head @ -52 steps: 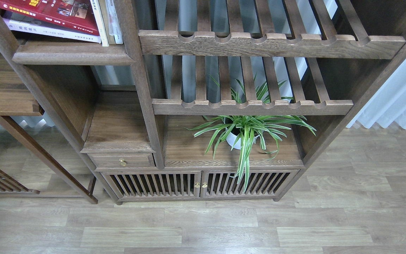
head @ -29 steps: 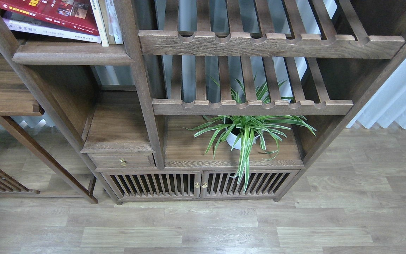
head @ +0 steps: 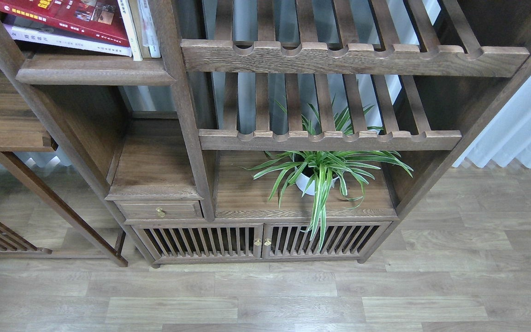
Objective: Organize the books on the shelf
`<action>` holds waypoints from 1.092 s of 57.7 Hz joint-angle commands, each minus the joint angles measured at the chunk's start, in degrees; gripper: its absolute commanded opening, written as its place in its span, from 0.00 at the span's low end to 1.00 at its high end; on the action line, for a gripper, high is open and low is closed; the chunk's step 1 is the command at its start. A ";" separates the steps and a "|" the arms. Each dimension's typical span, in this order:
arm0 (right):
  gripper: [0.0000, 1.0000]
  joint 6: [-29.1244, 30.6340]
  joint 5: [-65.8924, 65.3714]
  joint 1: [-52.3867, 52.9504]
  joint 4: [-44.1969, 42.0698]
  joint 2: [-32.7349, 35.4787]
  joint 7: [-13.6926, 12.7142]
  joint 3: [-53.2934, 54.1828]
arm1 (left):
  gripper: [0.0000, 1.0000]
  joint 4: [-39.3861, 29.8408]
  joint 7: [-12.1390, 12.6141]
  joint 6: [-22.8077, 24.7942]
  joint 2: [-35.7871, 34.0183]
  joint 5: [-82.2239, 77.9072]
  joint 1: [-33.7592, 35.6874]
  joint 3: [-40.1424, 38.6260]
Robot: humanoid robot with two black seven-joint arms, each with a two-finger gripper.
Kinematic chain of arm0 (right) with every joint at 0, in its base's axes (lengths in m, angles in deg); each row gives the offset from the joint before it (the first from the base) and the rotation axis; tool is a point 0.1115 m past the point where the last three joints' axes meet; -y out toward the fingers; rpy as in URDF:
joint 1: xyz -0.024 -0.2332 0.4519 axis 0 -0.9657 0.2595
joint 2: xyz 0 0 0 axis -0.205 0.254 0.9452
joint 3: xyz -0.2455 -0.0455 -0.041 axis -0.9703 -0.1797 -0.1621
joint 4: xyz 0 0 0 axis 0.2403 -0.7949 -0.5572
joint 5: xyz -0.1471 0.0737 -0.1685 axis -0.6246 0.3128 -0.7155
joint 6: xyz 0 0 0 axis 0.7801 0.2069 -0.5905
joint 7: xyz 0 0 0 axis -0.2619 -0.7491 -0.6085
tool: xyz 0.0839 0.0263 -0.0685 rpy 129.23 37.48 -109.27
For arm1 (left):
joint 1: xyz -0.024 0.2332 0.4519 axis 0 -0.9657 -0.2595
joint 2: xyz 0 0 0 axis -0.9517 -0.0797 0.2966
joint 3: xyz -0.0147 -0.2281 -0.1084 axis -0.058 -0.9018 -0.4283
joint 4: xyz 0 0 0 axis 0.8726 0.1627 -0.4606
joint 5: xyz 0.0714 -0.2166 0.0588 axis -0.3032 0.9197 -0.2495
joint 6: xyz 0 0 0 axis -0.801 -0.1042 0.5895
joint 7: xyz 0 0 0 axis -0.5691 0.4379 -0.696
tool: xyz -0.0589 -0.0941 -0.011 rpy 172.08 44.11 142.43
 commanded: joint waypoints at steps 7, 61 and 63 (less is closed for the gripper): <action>0.99 -0.02 -0.09 4.01 -0.09 0.00 0.00 -12.78 | 1.00 7.47 0.00 -0.03 0.00 -11.80 -2.58 9.57; 0.99 -0.02 -0.09 3.74 -0.09 0.00 0.00 -12.96 | 1.00 7.47 0.09 -0.03 0.00 -14.79 -3.02 10.89; 0.99 -0.02 -0.09 3.74 -0.09 0.00 0.00 -12.96 | 1.00 7.47 0.09 -0.03 0.00 -14.79 -3.02 10.89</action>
